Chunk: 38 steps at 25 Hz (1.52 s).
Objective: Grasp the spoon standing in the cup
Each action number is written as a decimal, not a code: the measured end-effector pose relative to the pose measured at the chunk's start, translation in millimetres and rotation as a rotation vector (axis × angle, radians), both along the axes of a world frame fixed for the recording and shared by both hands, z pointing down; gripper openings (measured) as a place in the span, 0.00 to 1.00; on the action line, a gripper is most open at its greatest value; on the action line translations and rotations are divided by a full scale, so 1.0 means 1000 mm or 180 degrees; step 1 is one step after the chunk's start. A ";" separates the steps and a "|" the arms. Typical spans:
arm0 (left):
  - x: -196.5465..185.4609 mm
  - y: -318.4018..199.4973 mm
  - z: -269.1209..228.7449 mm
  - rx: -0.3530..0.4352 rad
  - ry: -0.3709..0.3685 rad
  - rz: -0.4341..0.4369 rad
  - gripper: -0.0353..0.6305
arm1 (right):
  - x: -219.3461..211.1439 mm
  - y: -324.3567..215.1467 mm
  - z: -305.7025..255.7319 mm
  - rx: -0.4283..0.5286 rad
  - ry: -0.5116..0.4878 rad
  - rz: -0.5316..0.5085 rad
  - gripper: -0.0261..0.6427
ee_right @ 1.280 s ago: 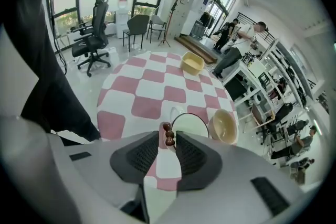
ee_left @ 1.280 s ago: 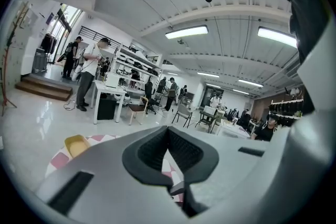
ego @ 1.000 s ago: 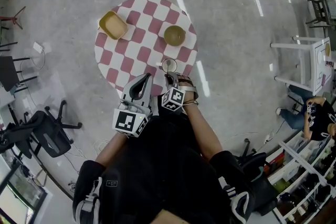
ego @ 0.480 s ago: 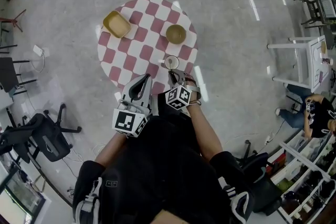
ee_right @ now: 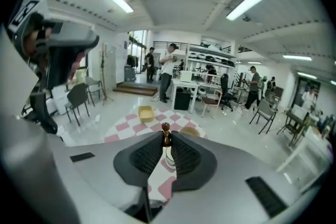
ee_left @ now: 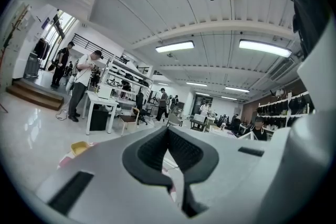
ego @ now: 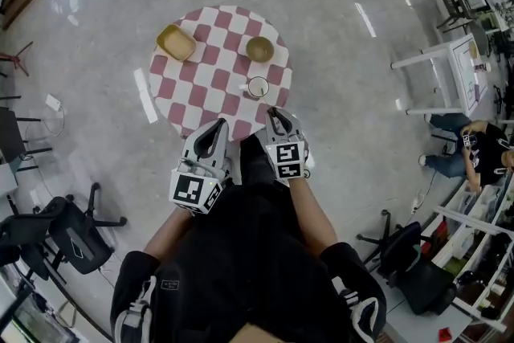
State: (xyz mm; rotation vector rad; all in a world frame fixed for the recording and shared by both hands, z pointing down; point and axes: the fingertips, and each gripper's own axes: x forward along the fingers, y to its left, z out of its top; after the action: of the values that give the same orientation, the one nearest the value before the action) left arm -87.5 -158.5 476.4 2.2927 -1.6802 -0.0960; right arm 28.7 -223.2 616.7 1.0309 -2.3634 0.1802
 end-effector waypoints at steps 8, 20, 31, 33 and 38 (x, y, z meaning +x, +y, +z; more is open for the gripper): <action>0.024 0.038 -0.022 0.0193 -0.0019 0.0147 0.06 | 0.022 0.050 -0.074 0.0076 -0.0694 0.0366 0.13; 0.062 0.048 -0.033 0.0203 -0.0009 -0.0015 0.07 | 0.062 0.073 -0.114 0.0139 -0.1019 0.0319 0.13; 0.090 0.045 -0.031 0.0173 -0.0112 -0.0147 0.07 | 0.088 0.081 -0.122 0.0141 -0.1170 0.0212 0.13; 0.092 0.045 -0.032 0.0174 -0.0119 -0.0156 0.07 | 0.090 0.081 -0.122 0.0123 -0.1185 0.0219 0.13; 0.095 0.044 -0.034 0.0199 -0.0149 -0.0149 0.06 | 0.092 0.080 -0.121 0.0110 -0.1218 0.0211 0.13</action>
State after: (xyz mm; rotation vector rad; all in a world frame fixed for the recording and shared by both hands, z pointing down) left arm 7.3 -114.5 442.3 2.3182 -1.7785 -0.1071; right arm 120.9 -143.1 495.3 1.1784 -2.6798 0.3936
